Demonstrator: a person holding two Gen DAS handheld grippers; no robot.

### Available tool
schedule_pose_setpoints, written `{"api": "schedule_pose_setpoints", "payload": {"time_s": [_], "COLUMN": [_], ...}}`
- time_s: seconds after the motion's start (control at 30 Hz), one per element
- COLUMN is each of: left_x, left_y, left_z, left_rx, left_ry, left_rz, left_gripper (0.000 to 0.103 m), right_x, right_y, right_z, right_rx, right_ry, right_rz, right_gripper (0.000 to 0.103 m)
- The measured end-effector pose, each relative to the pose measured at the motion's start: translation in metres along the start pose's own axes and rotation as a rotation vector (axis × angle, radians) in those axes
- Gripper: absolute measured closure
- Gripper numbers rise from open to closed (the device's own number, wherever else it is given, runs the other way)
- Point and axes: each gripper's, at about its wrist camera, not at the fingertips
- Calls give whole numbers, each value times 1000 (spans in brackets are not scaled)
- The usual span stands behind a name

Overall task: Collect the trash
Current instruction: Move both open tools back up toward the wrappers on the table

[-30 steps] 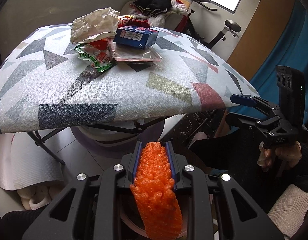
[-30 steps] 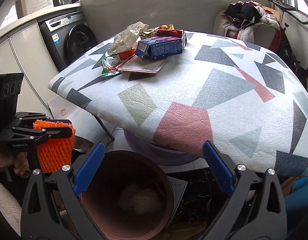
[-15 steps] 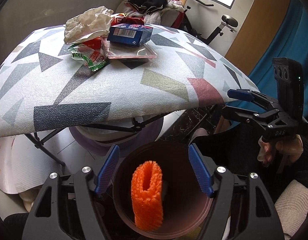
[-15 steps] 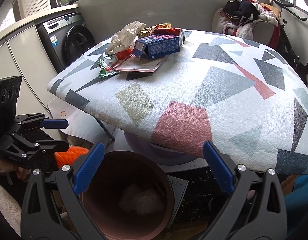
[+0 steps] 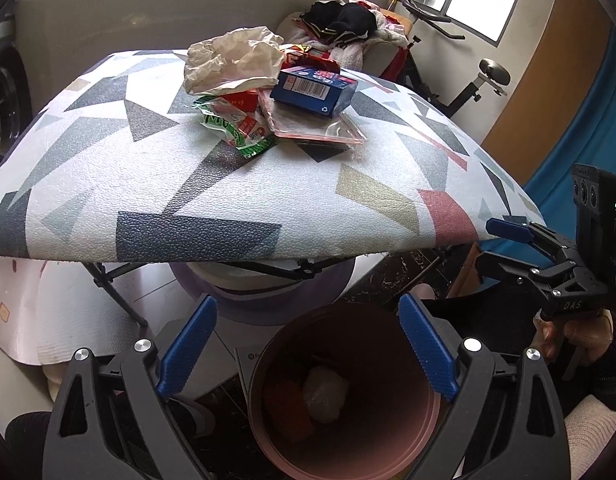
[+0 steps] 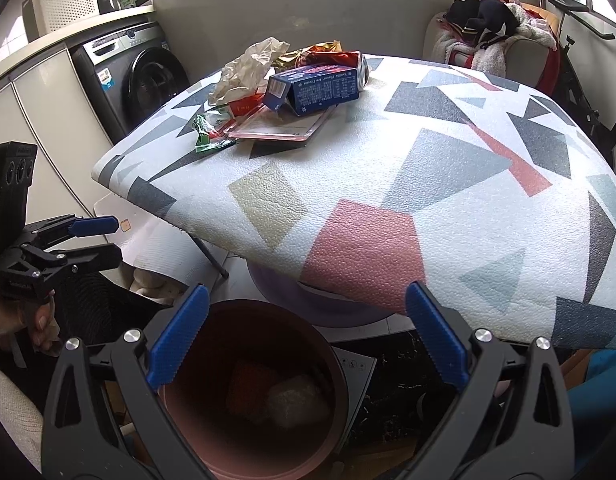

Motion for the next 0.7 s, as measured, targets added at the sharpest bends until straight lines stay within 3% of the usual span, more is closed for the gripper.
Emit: {"api": "schedule_pose_setpoints", "payload": {"time_s": [0.2, 0.7], "left_x": [-7, -15], "left_y": [11, 30], "left_z": [-12, -15], "left_rx": [-66, -31], "left_ry": [5, 57], "left_rz": [37, 96], "left_gripper": [10, 7], "right_x": [0, -5], "right_y": [1, 4], "right_z": [-3, 9], "right_rx": [-20, 34], "right_ry": [-6, -8], "right_rz": [-4, -2], "right_gripper": [6, 6]}}
Point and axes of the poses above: each gripper's, at about its wrist camera, not at the fingertips, and x roughly the way its jaws point, z to its right, y to its top, and after that the axes turned 15 degrees about -x, right-handed
